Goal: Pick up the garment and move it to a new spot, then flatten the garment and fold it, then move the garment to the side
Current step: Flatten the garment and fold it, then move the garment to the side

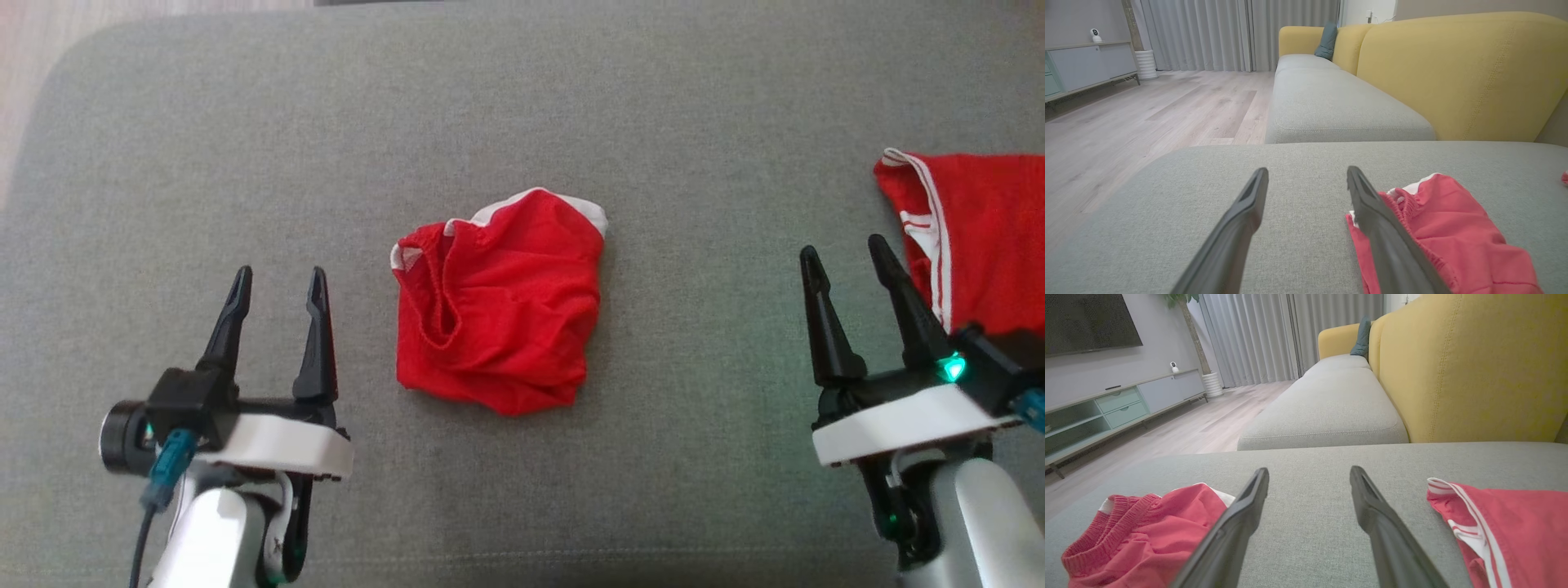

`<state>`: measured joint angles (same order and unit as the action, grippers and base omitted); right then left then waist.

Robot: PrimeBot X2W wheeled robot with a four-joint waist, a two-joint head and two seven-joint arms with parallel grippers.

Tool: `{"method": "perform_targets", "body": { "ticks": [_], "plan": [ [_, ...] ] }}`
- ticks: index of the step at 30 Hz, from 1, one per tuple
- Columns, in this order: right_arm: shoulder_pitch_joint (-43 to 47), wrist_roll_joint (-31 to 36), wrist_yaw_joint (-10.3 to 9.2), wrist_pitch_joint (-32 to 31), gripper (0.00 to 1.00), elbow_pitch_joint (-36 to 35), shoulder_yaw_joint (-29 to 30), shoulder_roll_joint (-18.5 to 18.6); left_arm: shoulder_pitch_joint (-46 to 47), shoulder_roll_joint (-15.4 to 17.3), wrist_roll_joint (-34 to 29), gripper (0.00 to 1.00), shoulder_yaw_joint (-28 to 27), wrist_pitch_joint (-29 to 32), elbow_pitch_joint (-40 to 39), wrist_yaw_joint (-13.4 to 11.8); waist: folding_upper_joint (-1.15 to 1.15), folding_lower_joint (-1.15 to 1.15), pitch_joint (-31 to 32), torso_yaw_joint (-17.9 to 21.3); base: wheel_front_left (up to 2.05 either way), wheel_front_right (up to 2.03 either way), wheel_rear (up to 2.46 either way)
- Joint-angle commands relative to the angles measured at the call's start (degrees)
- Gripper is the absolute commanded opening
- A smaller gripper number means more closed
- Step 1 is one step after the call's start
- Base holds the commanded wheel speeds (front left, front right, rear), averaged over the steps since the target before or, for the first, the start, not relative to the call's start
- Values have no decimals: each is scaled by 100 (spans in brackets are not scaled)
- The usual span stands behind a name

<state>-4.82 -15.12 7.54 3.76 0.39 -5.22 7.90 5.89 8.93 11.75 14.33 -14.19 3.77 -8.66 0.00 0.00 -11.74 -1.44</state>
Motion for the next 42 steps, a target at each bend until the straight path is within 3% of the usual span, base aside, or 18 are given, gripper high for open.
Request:
{"method": "perform_targets", "body": {
  "ticks": [1,20,42],
  "plan": [
    [64,58,-5,-44,100,-286,-58,-8,6,122,58,100,-227,-8,-164,-58,0,0,81,9,0,0,0],
    [773,122,-5,-397,100,-627,102,-208,-616,212,216,100,-243,94,-137,-194,0,0,719,62,0,0,0],
    [820,123,-5,-529,100,-669,178,-240,-616,257,247,100,-184,119,-240,-297,0,0,683,6,0,0,0]
  ]
}}
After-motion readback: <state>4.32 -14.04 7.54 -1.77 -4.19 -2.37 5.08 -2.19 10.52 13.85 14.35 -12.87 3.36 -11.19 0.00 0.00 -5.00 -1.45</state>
